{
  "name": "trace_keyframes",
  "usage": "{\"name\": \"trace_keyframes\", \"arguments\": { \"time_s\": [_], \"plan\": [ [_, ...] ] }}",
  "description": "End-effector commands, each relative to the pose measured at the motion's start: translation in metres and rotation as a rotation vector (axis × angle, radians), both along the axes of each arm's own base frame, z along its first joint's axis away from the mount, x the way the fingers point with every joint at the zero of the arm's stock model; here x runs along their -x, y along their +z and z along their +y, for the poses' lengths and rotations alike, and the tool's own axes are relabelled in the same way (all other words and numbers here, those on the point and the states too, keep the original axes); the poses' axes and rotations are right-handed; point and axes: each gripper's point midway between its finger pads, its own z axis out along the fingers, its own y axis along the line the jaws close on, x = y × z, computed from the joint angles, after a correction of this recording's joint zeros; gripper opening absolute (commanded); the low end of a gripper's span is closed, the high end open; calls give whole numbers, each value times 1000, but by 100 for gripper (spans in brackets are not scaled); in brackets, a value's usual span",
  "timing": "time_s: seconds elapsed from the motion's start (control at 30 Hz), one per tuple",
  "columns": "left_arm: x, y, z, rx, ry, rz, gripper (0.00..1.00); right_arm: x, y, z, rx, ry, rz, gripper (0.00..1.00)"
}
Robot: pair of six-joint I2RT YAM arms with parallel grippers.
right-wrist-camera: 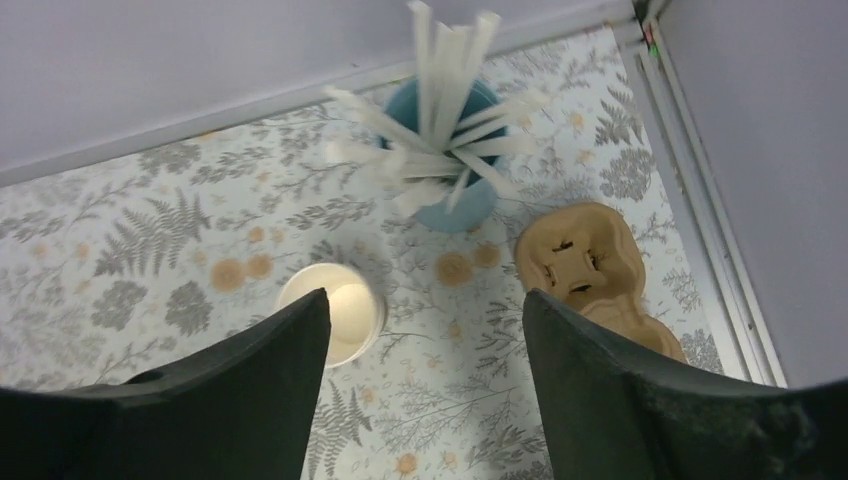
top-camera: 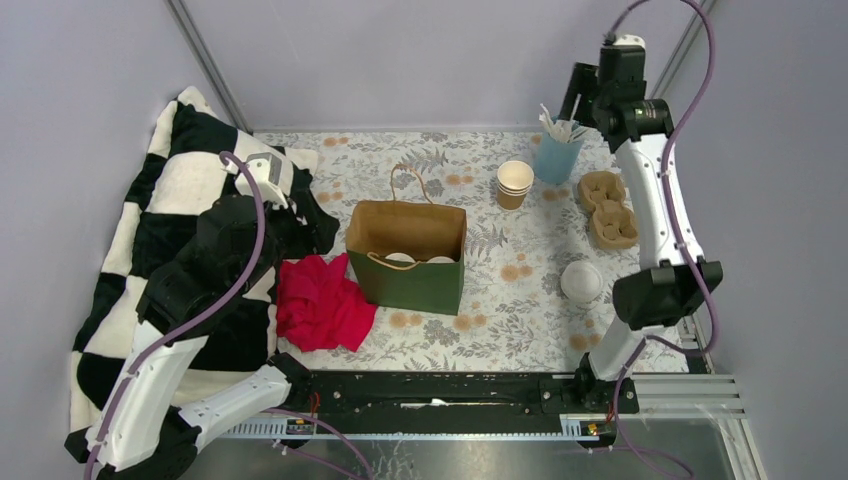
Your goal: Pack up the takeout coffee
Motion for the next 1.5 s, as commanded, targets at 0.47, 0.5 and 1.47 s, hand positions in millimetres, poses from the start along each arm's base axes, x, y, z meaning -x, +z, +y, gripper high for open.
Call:
{"name": "trace_keyframes", "arguments": {
  "time_s": [0.47,0.5,1.47],
  "plan": [
    [-9,4,0,-27,13,-26,75,-59,-89,-47,-118,-19,152,25],
    [-10,4,0,-28,14,-25,75,-62,-92,-47,-124,-12,151,28],
    [-11,9,-1,-14,26,-23,75,-106,-138,-43,-173,-15,209,23]
  ]
}}
